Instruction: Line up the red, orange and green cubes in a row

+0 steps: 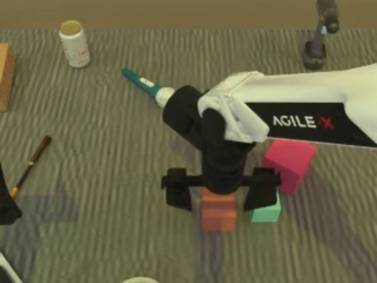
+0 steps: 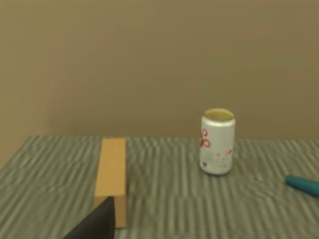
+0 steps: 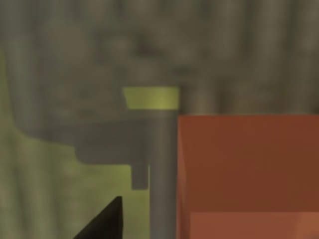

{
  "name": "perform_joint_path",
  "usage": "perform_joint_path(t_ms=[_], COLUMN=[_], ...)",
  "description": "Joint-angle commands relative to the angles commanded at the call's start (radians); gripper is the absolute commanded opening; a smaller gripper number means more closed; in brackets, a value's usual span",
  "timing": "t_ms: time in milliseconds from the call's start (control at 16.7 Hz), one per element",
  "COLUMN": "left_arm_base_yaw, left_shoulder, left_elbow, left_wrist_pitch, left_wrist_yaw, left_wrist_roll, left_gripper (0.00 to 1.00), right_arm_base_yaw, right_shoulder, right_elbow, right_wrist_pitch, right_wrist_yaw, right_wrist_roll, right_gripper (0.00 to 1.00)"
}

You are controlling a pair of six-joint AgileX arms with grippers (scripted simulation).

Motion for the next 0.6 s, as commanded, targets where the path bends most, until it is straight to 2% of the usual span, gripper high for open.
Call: perform_joint_path(t_ms=[300,600], left_arm_base_yaw=[0.0,0.0], left_shoulder=[0.0,0.0], left_elbow=[0.0,0.0], left_wrist_pitch=[0.0,0.0], left_wrist_yaw=[0.0,0.0], left_wrist_roll=[0.0,0.0], left_gripper=[1.0,1.0], right_arm_base_yaw=[0.002,0.008], right_shoulder=[-0.005,-0.062], right_elbow=[0.015,0.121], right_wrist_pitch=[-0.018,-0.192], right_wrist_yaw=[0.0,-0.001], right_wrist_roll=[-0.001,0.001], right_gripper=[1.0,1.0])
